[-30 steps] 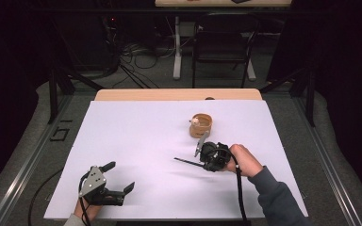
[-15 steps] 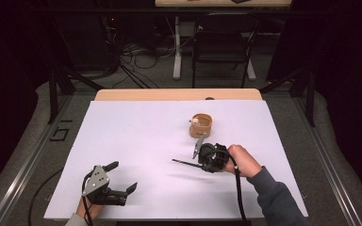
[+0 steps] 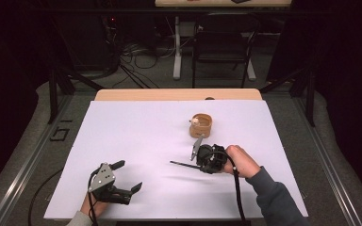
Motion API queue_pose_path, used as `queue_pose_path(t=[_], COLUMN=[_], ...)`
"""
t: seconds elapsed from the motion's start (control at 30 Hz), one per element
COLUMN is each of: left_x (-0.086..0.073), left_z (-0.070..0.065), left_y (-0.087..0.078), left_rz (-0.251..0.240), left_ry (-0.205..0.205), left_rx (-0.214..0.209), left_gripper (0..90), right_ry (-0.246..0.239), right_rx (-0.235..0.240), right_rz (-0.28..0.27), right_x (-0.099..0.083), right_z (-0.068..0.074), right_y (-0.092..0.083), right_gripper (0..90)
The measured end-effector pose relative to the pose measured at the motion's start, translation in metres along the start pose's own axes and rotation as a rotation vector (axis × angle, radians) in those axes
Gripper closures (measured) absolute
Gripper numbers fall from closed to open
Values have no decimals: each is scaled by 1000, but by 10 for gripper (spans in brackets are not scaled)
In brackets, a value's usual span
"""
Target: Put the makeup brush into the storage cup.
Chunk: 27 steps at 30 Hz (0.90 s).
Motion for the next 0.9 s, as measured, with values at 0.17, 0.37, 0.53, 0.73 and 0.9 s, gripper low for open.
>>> queue_pose_path(t=[0.17,0.37,0.53,0.73,0.9], left_x=[3,7,10,16,19], left_z=[-3,-7,-12,-19,-25], left_y=[12,22,28,37,45], left_rz=[24,47,68,95,128], left_ry=[16,18,26,47,75], left_rx=[-33,-75,-105,-145,-184], left_gripper=[0,0,0,0,0], right_ry=[-12,-20,-27,-50,-67], right_rx=[0,0,-3,-4,2], right_rz=[-9,-10,-5,-4,1], right_x=[1,2,3,5,7], right_z=[2,4,5,6,9], right_y=[1,0,0,1,4], right_gripper=[835,836,836,835,835])
Point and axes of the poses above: each handheld gripper's, and its own axes: y roughly forward along the jaws, x roughly out of its top, z roughly to its left, the point moved 4 cm from there along y, roughly forward along the jaws, and after that the axes turned 10 degrees about x, right-handed, at the moved point
